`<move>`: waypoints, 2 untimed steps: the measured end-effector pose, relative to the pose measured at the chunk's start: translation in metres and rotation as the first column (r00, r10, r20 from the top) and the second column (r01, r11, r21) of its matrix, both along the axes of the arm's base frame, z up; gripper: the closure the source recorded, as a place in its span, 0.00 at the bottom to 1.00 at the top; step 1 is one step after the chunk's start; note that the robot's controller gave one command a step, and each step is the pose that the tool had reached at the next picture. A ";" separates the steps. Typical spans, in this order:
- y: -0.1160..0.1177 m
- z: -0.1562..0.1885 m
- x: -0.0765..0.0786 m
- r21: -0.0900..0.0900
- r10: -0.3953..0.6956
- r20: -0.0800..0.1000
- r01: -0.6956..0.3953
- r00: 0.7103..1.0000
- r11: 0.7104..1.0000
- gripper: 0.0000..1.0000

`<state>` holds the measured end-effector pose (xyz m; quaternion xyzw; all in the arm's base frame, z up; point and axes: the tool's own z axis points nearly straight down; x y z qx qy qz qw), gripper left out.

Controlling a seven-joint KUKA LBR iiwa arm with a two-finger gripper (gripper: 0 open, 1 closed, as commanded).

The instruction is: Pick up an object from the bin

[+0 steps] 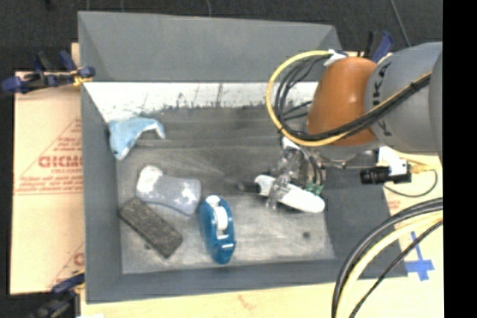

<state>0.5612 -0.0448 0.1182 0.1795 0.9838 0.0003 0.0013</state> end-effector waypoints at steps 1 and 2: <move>0.000 0.018 0.000 0.000 0.000 -0.001 0.000 1.000 1.000 1.00; -0.001 0.032 0.001 0.000 0.002 0.002 -0.002 1.000 1.000 1.00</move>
Offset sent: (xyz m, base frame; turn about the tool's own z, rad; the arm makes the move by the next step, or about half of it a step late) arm 0.0001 0.0000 0.0538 0.0000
